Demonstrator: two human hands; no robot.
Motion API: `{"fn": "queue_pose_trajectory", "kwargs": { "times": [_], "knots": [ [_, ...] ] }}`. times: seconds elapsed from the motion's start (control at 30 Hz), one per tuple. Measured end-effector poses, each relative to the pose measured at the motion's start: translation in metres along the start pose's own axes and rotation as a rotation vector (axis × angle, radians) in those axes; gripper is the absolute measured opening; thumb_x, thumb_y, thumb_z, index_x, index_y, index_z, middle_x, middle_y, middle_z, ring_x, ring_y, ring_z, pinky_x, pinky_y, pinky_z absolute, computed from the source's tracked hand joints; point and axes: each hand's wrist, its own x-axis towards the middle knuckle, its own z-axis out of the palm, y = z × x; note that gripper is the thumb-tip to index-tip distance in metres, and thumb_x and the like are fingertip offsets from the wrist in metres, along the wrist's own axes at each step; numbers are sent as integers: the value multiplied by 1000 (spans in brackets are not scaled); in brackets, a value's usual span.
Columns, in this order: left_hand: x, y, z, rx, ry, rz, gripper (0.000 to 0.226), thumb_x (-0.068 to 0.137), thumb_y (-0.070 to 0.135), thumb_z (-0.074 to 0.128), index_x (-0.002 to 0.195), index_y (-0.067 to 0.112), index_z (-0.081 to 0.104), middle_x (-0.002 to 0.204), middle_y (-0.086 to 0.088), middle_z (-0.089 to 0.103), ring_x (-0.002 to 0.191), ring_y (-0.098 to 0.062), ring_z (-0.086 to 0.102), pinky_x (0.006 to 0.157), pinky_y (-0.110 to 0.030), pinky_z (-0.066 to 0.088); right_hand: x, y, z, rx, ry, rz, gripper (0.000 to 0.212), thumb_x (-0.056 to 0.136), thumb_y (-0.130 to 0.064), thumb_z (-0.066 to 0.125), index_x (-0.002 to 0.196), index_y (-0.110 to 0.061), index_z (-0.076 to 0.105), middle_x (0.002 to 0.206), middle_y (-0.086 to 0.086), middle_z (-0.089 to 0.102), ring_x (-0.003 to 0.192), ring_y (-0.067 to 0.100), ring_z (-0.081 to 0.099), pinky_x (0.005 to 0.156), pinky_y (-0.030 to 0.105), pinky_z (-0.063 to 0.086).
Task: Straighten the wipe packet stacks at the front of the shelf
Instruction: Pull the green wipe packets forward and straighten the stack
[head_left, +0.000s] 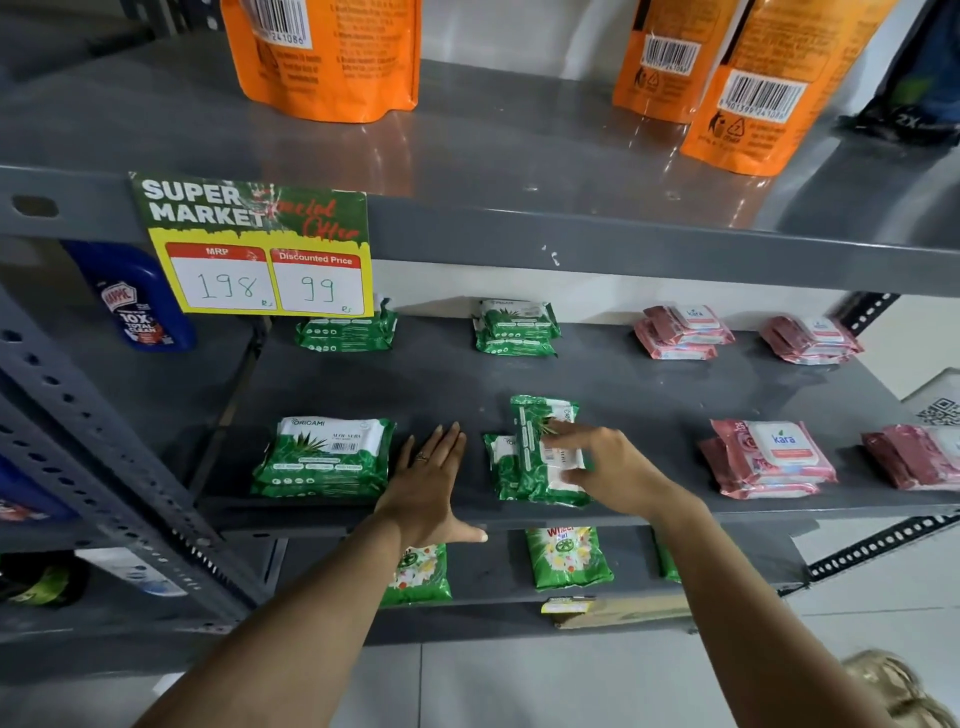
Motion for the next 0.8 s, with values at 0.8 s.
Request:
{"fn": "queue_pose_trajectory", "kwargs": {
  "times": [0.8],
  "knots": [
    [0, -1, -1, 26, -23, -3, 136, 62, 89, 54, 153, 12, -12, 162, 1, -22, 146, -15, -22, 119, -47, -9, 4, -22, 16, -12, 169, 116, 66, 72, -18, 80, 132, -16, 53, 133, 3, 54, 116, 24, 57, 96, 28, 43]
  ]
}}
